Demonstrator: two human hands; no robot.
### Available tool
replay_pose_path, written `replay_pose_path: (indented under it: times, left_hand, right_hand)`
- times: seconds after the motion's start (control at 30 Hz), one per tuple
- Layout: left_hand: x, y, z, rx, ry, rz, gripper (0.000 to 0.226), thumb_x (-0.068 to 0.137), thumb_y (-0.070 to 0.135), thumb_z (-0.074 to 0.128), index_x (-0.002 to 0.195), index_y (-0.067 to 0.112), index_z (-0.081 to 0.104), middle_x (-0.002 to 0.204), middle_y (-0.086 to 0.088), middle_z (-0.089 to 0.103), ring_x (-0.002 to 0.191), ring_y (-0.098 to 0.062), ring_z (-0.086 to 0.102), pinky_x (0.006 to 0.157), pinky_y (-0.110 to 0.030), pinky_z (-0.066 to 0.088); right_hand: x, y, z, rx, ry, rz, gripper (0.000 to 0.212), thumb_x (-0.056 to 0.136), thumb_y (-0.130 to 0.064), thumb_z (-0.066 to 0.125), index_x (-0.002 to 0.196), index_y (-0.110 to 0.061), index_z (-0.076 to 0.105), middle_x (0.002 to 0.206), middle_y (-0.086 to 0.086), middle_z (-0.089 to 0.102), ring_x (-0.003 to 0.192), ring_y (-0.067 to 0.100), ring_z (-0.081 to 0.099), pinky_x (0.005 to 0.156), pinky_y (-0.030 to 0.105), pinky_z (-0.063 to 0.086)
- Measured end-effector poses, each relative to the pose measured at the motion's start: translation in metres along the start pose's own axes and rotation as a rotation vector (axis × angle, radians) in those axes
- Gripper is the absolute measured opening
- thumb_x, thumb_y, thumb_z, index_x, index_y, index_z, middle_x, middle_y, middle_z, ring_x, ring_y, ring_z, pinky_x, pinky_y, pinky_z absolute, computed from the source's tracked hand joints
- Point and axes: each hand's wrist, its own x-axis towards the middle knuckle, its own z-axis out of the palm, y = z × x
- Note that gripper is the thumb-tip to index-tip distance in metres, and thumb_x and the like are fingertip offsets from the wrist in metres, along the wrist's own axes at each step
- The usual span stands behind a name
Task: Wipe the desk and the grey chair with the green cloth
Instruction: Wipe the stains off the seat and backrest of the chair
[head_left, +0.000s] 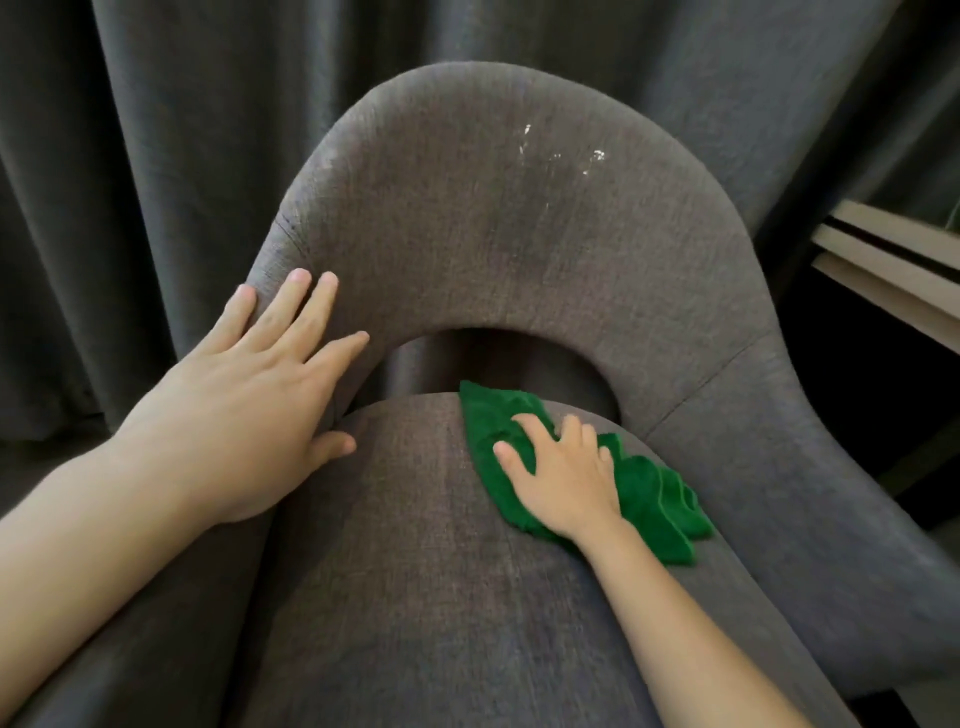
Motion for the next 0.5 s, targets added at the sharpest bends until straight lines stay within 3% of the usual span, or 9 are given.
replay_pose_path:
  times: [0.13,0.2,0.33,0.4,0.5]
  left_hand:
    - [0.0,0.001,0.0,0.024,0.051,0.028,0.09,0.07,0.059,0.071,0.145,0.015,0.047,0.158,-0.025,0.026,0.148,-0.037,0.019,0.114,-0.057,0.023]
    - [0.001,0.001,0.003,0.028,0.069,0.035,0.09,0.063,0.056,0.078,0.138,0.012,0.056,0.154,-0.027,0.034,0.144,-0.04,0.028,0.11,-0.059,0.028]
    - [0.003,-0.003,0.011,0.008,0.1,0.026,0.095,0.063,0.056,0.079,0.143,0.014,0.05,0.158,-0.025,0.024,0.146,-0.038,0.02,0.112,-0.057,0.025]
    - [0.004,-0.004,0.012,-0.009,0.123,0.002,0.098,0.065,0.056,0.077,0.147,0.016,0.044,0.161,-0.023,0.017,0.148,-0.037,0.015,0.112,-0.055,0.025]
    - [0.008,-0.006,0.011,-0.05,0.161,-0.033,0.1,0.067,0.053,0.077,0.15,0.013,0.037,0.161,-0.023,0.017,0.147,-0.039,0.016,0.108,-0.052,0.026]
  right_hand:
    - [-0.08,-0.015,-0.007,0.06,-0.035,-0.207,0.06,0.089,-0.08,0.017,0.138,-0.049,0.035,0.114,-0.004,0.039,0.114,0.023,0.039,0.094,0.047,0.038]
    - [-0.111,-0.015,-0.009,0.077,-0.046,-0.296,0.059,0.087,-0.082,0.016,0.135,-0.053,0.035,0.108,-0.007,0.034,0.107,0.019,0.039,0.088,0.044,0.04]
    - [-0.1,-0.005,-0.015,0.101,-0.141,-0.347,0.052,0.086,-0.083,0.025,0.132,-0.059,0.027,0.103,-0.01,0.026,0.102,0.015,0.03,0.089,0.039,0.035]
    - [-0.074,0.003,-0.014,0.079,-0.094,-0.338,0.051,0.089,-0.079,0.025,0.134,-0.056,0.03,0.103,-0.01,0.028,0.103,0.016,0.033,0.089,0.039,0.037]
    - [-0.027,0.021,-0.015,-0.004,-0.045,-0.169,0.053,0.094,-0.074,0.023,0.14,-0.05,0.034,0.115,-0.005,0.04,0.115,0.023,0.041,0.094,0.043,0.039]
